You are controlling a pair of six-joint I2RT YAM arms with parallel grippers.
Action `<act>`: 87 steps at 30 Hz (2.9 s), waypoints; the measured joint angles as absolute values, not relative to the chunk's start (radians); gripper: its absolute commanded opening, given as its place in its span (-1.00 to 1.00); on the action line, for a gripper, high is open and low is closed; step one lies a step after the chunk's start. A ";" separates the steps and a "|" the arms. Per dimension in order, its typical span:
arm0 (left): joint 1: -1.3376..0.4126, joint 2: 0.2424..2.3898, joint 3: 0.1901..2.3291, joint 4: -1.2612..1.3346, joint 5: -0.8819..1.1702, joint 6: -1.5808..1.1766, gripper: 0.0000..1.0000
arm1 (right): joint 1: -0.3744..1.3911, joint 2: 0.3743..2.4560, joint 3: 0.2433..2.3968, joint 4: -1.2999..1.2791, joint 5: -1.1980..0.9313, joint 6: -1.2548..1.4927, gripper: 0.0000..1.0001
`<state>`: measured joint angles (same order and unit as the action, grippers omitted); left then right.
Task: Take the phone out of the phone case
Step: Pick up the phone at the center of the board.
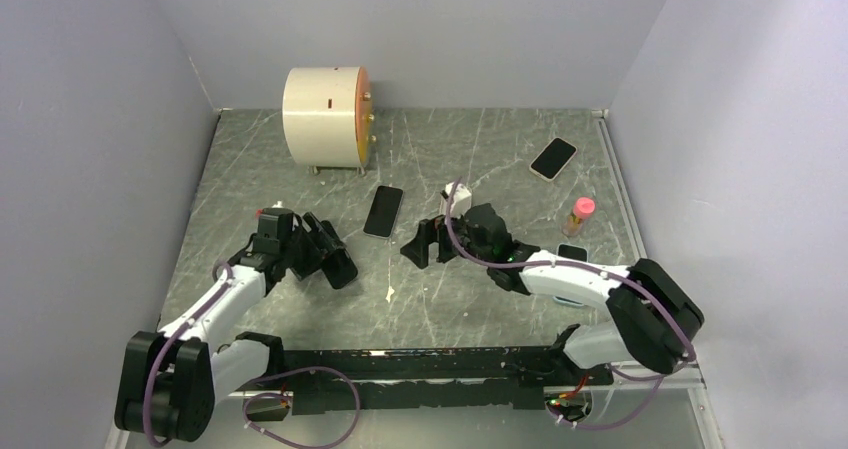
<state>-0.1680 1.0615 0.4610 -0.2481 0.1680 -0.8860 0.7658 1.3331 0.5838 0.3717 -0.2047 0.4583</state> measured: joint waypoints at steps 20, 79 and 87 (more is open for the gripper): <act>-0.294 0.977 0.393 -0.043 0.229 -0.983 -0.61 | 1.011 1.626 0.727 0.559 0.027 0.430 0.45; -0.376 1.167 0.281 1.099 0.693 -0.969 -0.03 | 0.718 1.392 0.431 1.137 -0.514 0.782 -1.00; -0.386 1.236 0.281 1.259 0.747 -1.018 -0.58 | 0.718 1.433 0.437 1.205 -0.561 0.821 -0.89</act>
